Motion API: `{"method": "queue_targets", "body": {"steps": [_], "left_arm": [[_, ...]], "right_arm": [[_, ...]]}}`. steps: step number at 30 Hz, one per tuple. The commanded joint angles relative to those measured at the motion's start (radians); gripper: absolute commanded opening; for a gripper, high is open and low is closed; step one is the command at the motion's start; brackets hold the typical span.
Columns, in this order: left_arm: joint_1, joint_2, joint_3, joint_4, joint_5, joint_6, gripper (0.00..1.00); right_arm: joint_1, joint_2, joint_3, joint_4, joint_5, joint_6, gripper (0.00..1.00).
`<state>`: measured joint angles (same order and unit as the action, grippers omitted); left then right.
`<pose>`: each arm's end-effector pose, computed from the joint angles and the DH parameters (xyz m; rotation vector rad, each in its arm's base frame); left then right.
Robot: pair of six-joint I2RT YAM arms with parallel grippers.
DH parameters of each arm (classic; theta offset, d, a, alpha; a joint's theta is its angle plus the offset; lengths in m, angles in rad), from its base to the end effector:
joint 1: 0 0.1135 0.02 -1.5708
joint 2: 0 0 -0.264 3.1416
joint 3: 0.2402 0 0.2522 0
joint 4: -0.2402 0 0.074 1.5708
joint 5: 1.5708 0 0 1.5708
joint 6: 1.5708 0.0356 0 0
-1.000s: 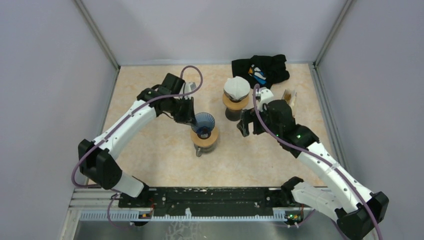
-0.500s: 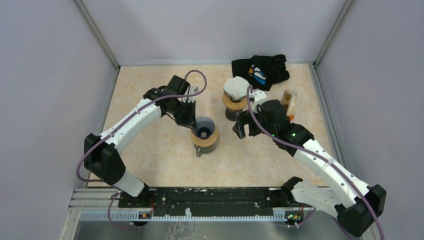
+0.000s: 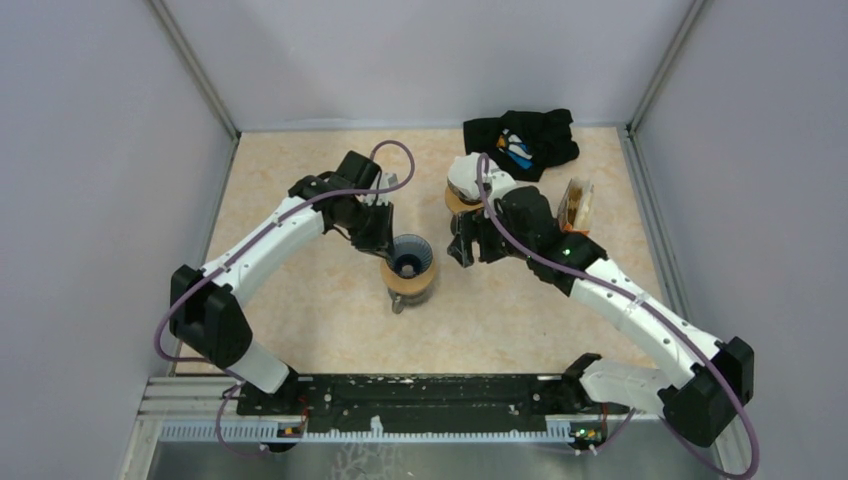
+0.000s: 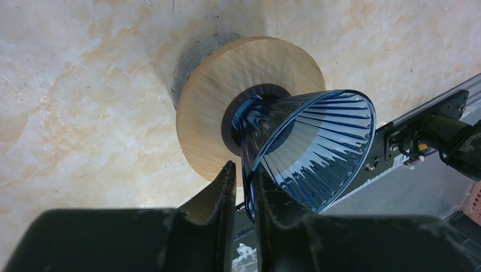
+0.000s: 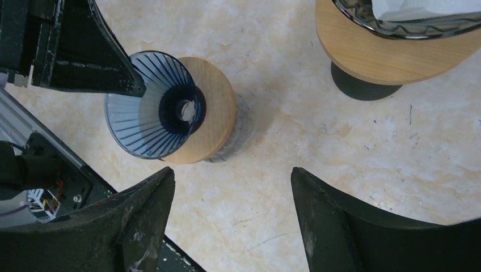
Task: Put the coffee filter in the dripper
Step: Place the coffee dripper on the connecting ring, then press the coffee dripper onto the connecting ring.
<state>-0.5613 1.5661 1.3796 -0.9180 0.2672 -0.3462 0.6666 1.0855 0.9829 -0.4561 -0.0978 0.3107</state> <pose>0.2653 -0.1779 0.2943 0.3855 2.7463 -0.6234 0.1860 0.1508 0.3236 -0.4486 2.1571 0.6681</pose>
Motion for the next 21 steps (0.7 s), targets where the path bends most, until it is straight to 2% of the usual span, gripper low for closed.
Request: {"method": "queue_targets", "body": {"steps": [1, 14, 21], "left_arm": [[-0.008, -0.005, 0.015, 0.018, 0.017, 0.005, 0.25], [-0.005, -0.081, -0.016, 0.041, -0.009, -0.016, 0.27], [-0.005, -0.102, -0.059, 0.05, -0.009, -0.026, 0.24]], "right_arm": [[0.016, 0.037, 0.078, 0.073, -0.023, 0.053, 0.74], [0.027, 0.153, 0.124, 0.1, -0.058, 0.111, 0.66], [0.035, 0.204, 0.127, 0.126, -0.091, 0.126, 0.57]]}}
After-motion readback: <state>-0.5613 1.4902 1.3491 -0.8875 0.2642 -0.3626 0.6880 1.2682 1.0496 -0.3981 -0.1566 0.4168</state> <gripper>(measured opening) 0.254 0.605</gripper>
